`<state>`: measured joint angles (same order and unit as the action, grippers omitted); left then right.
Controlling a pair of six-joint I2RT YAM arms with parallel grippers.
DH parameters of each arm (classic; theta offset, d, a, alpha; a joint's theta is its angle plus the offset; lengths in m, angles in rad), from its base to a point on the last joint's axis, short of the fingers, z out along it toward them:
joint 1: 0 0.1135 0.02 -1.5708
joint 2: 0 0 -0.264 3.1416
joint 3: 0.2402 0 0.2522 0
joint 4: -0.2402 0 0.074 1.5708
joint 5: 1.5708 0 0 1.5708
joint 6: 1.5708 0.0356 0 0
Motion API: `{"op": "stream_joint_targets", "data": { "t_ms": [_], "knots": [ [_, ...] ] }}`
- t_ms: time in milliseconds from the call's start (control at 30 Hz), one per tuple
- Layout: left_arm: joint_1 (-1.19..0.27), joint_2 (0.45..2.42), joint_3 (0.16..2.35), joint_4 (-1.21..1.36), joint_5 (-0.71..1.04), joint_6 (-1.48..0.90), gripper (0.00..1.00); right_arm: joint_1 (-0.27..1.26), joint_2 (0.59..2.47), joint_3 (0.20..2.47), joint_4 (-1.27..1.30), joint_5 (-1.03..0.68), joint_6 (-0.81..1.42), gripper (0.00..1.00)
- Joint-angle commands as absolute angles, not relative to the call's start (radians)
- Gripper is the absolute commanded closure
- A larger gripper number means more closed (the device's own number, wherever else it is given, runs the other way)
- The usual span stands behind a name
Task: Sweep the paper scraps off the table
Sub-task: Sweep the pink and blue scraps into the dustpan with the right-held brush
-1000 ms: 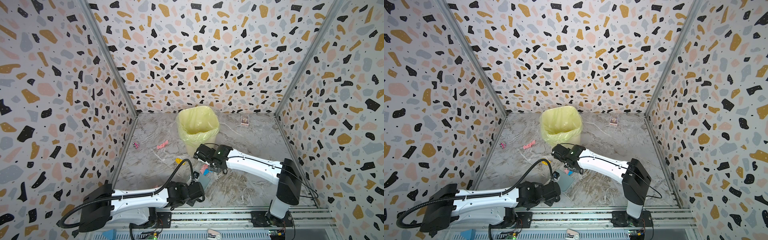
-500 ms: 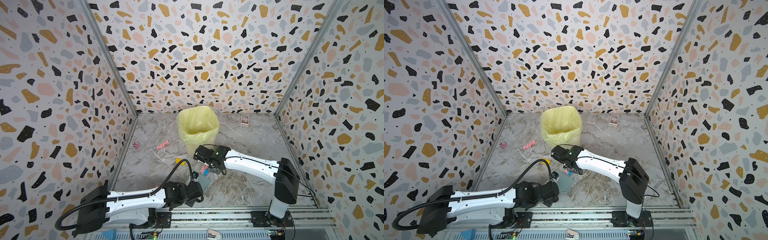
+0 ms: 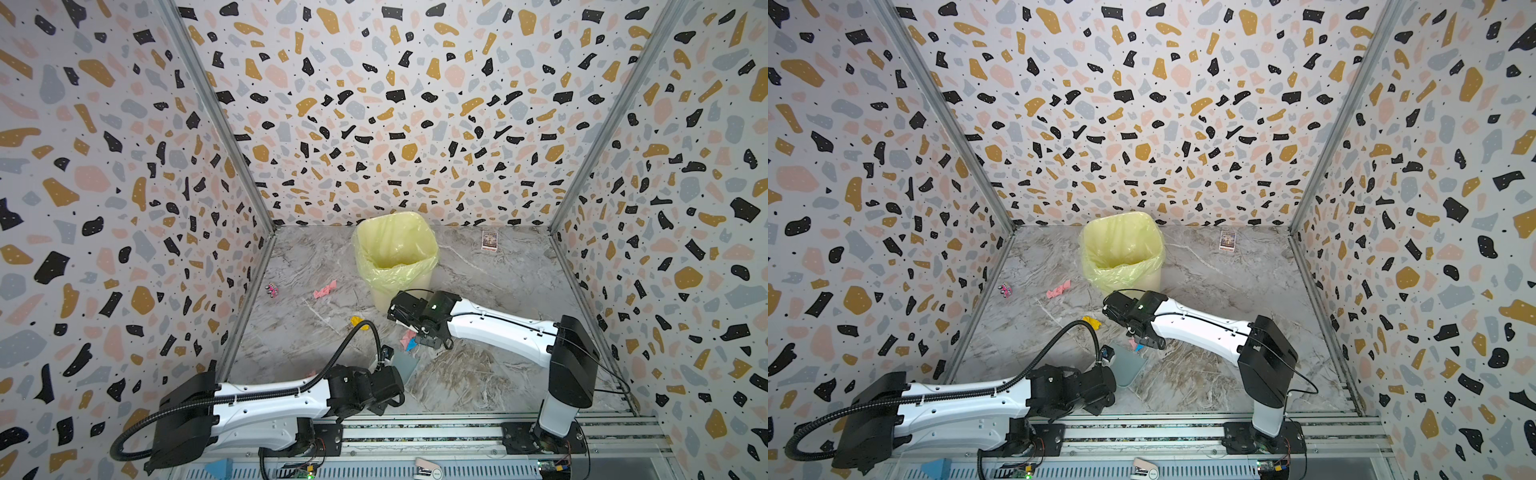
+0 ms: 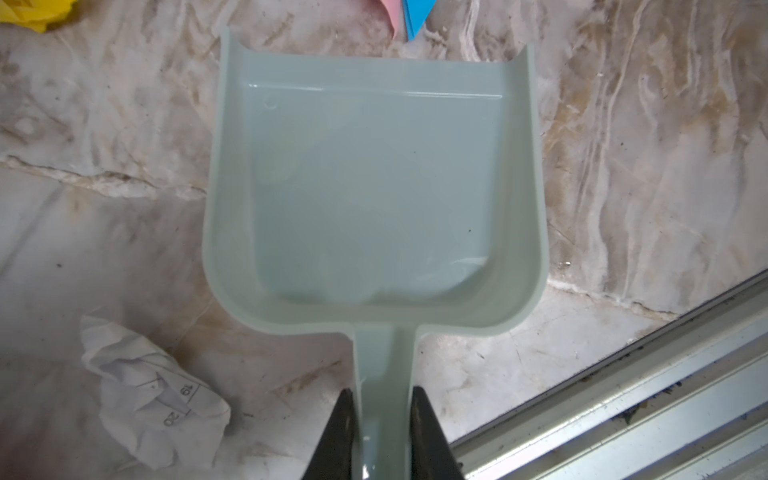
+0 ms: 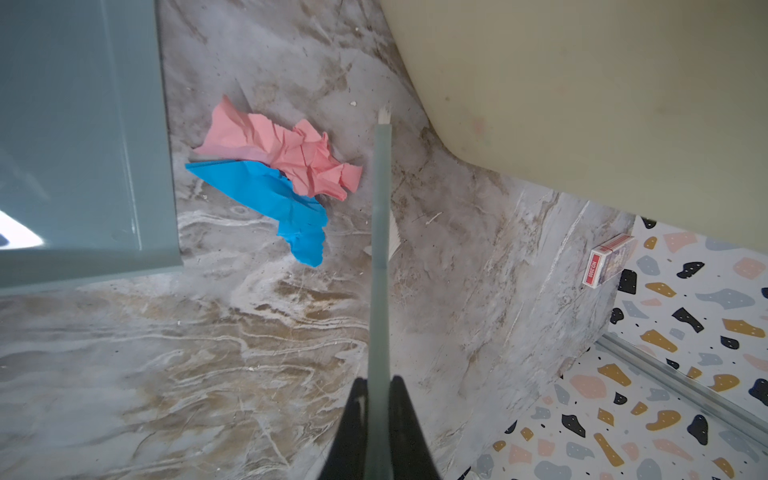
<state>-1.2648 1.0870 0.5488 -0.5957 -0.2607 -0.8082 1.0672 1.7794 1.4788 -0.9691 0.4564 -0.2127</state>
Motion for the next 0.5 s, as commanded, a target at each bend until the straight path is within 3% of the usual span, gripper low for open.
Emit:
{"op": "stream_joint_targets", "data": {
  "t_ms": [0,467],
  "knots": [
    [-1.270,1.071,0.549,-0.604,-0.256,-0.823,1.00,1.066,1.782,1.506,-1.002,0.434,-0.192,1.00],
    [-1.258,1.113,0.543,-0.543,-0.264,-0.778,1.00,1.081,1.782,1.522,-1.034,0.370,-0.157,1.00]
  ]
}}
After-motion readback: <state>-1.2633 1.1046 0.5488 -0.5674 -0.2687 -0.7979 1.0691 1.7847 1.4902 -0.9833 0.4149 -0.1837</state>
